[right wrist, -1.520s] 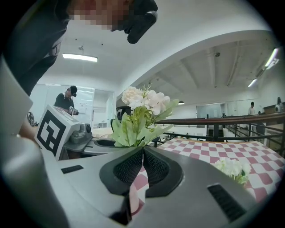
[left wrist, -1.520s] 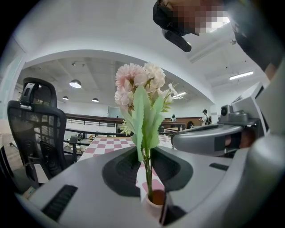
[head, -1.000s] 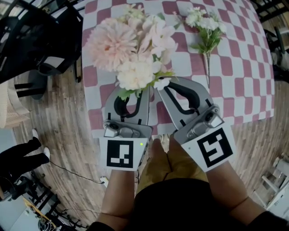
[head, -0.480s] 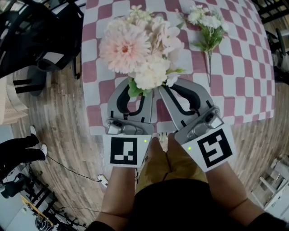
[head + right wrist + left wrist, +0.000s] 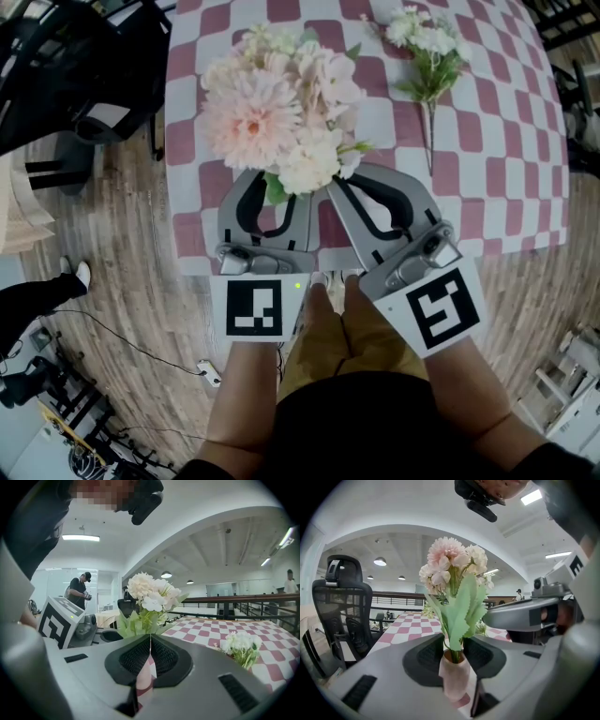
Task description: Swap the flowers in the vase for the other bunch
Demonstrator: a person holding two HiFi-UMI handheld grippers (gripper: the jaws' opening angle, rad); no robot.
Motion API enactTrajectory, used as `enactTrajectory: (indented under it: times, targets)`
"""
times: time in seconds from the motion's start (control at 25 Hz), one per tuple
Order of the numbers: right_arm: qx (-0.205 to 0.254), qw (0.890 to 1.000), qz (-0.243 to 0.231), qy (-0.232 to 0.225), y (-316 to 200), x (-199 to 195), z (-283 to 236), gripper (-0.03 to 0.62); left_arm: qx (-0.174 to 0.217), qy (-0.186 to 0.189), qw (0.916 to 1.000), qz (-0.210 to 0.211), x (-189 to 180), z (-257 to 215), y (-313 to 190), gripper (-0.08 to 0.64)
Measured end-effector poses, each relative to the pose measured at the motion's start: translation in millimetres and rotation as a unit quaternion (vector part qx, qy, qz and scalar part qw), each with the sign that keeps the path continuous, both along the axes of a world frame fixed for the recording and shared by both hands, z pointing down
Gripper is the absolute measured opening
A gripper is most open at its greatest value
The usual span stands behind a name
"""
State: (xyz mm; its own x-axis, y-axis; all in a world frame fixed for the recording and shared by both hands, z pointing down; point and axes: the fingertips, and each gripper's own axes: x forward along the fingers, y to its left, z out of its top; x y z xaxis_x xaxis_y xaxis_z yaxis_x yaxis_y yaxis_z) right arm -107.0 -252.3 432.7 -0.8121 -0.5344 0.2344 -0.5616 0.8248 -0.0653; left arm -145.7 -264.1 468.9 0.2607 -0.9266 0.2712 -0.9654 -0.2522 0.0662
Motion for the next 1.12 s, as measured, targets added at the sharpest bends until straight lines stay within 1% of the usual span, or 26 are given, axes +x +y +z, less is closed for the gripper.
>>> enactTrajectory:
  times: [0.16, 0.36, 0.52, 0.84, 1.12]
  targets:
    - [0.002, 1.000, -0.004, 0.000, 2.2, 1.9, 1.2, 0.034, -0.006, -0.003, 1.0000, -0.004, 2.0, 2.0, -0.1, 0.143]
    - [0.000, 1.000, -0.007, 0.005, 6.6, 5.5, 5.0, 0.034, -0.013, -0.022, 0.9996, -0.008, 3.2, 2.1, -1.0, 0.152]
    - [0.002, 1.000, -0.012, 0.004, 8.7, 7.1, 4.4, 0.034, -0.020, -0.040, 0.9987, -0.027, 0.9, 3.0, 0.6, 0.174]
    - [0.006, 1.000, -0.021, 0.007, 12.0, 10.9, 2.4, 0.034, -0.044, -0.054, 0.9964, -0.049, -2.7, 3.6, 4.5, 0.187]
    - [0.011, 1.000, -0.027, 0.012, 14.9, 12.6, -0.5, 0.034, -0.036, -0.055, 0.9967, -0.048, 1.4, -2.4, 11.2, 0.187]
